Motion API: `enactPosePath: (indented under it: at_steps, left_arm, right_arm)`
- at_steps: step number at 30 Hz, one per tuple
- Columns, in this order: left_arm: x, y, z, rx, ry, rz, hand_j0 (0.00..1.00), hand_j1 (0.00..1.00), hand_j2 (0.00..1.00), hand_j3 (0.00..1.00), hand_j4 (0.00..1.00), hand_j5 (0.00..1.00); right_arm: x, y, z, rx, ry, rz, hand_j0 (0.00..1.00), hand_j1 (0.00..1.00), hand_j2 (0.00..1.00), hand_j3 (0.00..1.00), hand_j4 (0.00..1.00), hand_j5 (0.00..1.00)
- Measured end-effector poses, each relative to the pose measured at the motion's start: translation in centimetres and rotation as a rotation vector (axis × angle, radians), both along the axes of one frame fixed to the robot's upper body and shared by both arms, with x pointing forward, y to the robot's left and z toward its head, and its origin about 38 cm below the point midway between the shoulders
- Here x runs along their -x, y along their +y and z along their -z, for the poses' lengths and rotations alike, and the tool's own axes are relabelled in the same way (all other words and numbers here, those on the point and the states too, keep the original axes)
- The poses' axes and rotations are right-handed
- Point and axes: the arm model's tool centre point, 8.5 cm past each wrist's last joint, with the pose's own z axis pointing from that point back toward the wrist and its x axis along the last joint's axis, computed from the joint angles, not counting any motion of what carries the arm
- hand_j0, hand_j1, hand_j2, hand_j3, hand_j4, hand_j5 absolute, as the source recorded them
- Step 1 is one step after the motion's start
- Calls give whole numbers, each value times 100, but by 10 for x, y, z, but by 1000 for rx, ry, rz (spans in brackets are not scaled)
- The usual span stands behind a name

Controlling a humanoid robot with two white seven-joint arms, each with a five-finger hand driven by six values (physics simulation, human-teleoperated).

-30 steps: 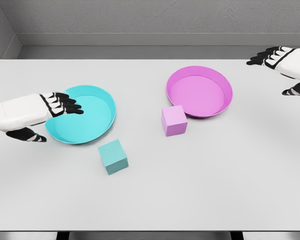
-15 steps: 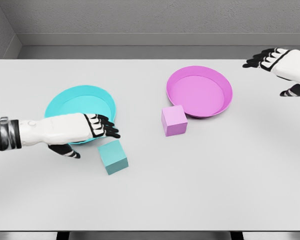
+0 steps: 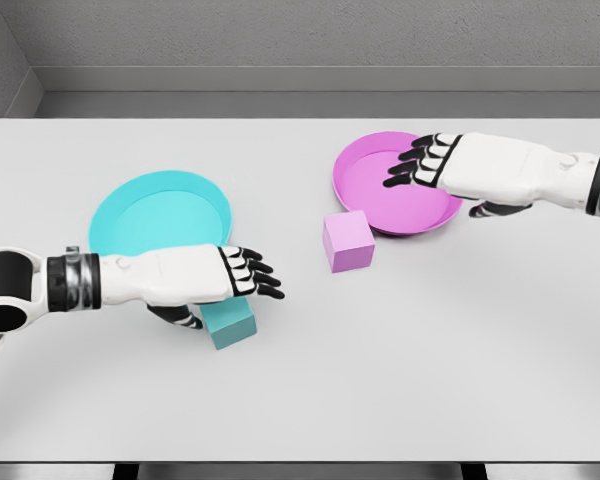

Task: Place the blocks in the corresponding plates according to their colors

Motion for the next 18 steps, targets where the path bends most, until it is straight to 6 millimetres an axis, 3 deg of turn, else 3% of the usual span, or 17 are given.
enactPosePath:
  at_steps: [3,11,18]
  left_arm:
    - [-7,7,3,-40,-15,-22,100,100,100,100,100,100]
    - [-8,10,14,-75,1,-30,100,100,100,100,100,100]
    - [-6,6,16,-81,6,-15,95,95,95,95,95,95]
  right_arm:
    - [-3,14,-6,28,-26,-33,96,96,96,96,96,96]
    - [-3,59,11,68,-14,-137,96,96,96,96,96,96]
    - [-1,71,23,86,5,-168,96,96,96,96,96,96]
